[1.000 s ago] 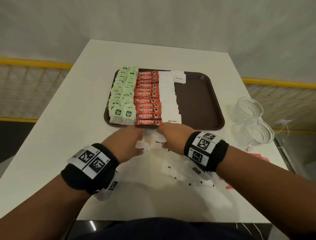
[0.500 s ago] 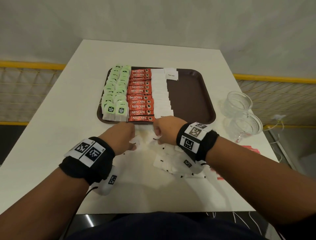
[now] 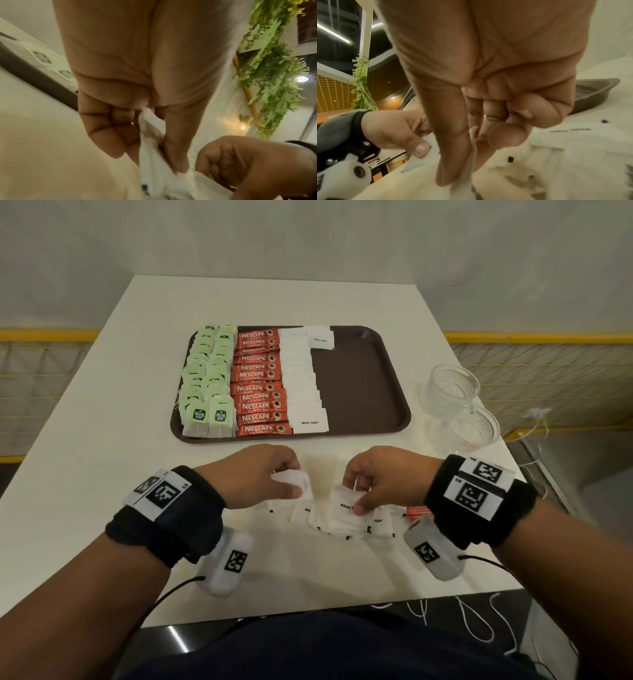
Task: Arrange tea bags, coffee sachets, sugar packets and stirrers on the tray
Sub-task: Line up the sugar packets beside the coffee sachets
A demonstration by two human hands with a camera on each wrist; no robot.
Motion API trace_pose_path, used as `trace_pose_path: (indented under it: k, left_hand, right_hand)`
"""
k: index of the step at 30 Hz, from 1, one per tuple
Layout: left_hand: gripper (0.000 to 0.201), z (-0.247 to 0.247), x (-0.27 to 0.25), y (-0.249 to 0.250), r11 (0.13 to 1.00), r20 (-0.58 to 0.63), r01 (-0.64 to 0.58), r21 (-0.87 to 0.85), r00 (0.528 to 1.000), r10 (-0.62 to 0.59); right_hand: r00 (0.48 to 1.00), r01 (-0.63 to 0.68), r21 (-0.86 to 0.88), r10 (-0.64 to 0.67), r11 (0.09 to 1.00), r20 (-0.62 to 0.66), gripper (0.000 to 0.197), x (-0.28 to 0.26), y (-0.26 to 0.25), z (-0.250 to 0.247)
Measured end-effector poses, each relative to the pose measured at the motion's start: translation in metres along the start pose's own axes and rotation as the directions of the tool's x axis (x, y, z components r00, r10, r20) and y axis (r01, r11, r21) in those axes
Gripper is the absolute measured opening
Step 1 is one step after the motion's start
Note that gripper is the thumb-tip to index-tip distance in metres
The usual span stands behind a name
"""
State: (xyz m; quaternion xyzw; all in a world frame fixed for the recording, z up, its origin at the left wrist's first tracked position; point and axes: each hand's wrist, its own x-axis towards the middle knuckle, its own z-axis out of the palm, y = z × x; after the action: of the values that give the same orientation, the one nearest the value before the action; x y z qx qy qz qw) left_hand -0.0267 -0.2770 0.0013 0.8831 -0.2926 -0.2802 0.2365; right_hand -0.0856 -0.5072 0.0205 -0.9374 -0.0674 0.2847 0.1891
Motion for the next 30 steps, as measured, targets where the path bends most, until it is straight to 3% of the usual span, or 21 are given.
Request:
trace_pose_path:
  k: [5,12,18,27,30]
  left_hand:
    - [0.022,0.022,0.012,0.02,0.989,0.111,-0.055,0.138,0.993,0.04]
    - [0.036,0.027,0.013,0.024,0.974,0.056,-0.033,0.226,0.998,0.021]
    - [0.063,0.034,0.013,0.024,0.97,0.051,0.008,0.244,0.998,-0.021]
    - [0.045,0.036,0.015,0.018,0.964,0.075,0.058,0.259,0.994,-0.08]
    - [0.049,0.036,0.014,0.017,0.958,0.072,0.064,0.279,0.994,-0.088]
  right_hand:
    - [0.998,-0.04,-0.087,0.036,0.995,-0.051,0.041,-0.004,0.006,0.015]
    - [0.997,-0.022,-0.178,0.009,0.984,-0.072,0.029,-0.008,0.002,0.028]
    - [0.997,-0.025,-0.163,0.013,0.986,-0.075,0.038,-0.01,-0.002,0.034]
    - [0.99,-0.051,-0.071,0.041,0.996,-0.135,0.031,-0.009,-0.002,0.038]
    - [0.986,-0.044,-0.036,0.037,0.998,-0.161,0.029,-0.009,-0.002,0.041]
